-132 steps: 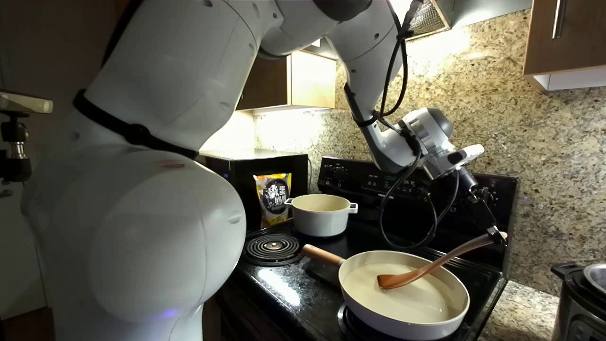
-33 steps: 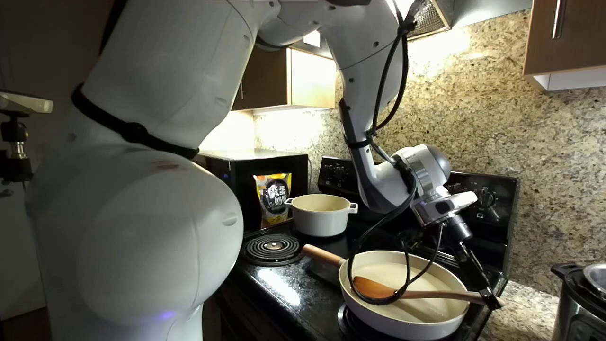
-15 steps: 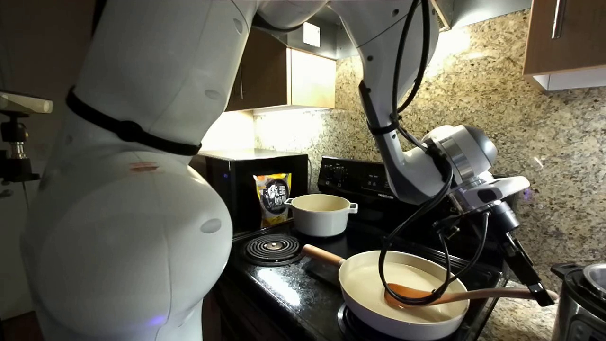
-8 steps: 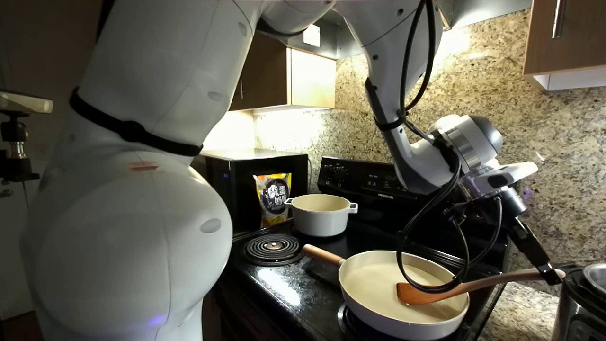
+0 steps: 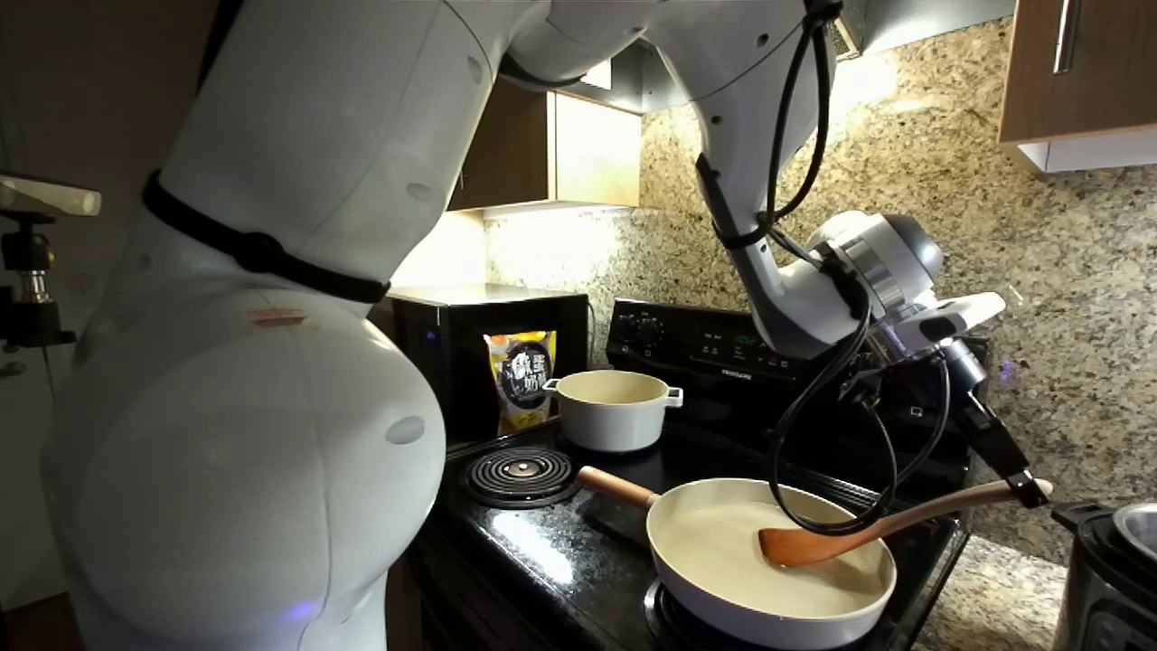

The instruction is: Stir the water in the pan with the spatula

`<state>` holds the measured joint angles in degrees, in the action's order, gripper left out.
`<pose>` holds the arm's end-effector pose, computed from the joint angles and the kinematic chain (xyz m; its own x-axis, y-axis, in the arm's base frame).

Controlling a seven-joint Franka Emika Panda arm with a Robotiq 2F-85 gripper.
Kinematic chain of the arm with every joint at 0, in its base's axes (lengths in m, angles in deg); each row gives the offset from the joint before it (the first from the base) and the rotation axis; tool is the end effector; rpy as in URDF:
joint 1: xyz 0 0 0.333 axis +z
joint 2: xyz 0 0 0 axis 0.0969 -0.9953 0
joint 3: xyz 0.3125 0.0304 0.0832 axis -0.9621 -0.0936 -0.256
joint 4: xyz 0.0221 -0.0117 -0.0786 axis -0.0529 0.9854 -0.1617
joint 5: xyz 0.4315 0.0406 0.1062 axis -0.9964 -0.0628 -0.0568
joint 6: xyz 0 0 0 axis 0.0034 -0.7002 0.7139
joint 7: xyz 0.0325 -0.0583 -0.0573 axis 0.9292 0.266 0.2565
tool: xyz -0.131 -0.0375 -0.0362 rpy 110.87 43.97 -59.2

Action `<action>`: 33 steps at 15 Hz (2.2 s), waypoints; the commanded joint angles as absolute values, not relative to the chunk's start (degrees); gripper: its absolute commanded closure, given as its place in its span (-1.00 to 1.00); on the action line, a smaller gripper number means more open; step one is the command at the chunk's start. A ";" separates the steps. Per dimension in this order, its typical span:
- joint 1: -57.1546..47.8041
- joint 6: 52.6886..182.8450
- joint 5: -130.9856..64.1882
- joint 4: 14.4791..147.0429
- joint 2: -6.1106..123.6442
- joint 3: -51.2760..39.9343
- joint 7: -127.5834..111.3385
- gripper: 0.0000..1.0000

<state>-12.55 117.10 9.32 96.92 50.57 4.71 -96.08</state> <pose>0.6302 -0.2723 0.2343 0.1908 -0.7744 0.6032 -0.9806 -0.1218 0.1538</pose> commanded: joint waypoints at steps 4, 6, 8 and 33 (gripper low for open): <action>-10.39 114.74 8.76 94.14 49.54 3.89 -93.59 0.85; -9.60 114.89 9.34 94.45 49.74 3.75 -93.94 0.85; -8.74 115.08 10.06 95.10 49.95 3.59 -94.22 0.85; -14.34 122.66 6.98 106.10 49.80 7.90 -94.75 0.85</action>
<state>-13.13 121.32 8.78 105.59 49.36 7.58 -96.09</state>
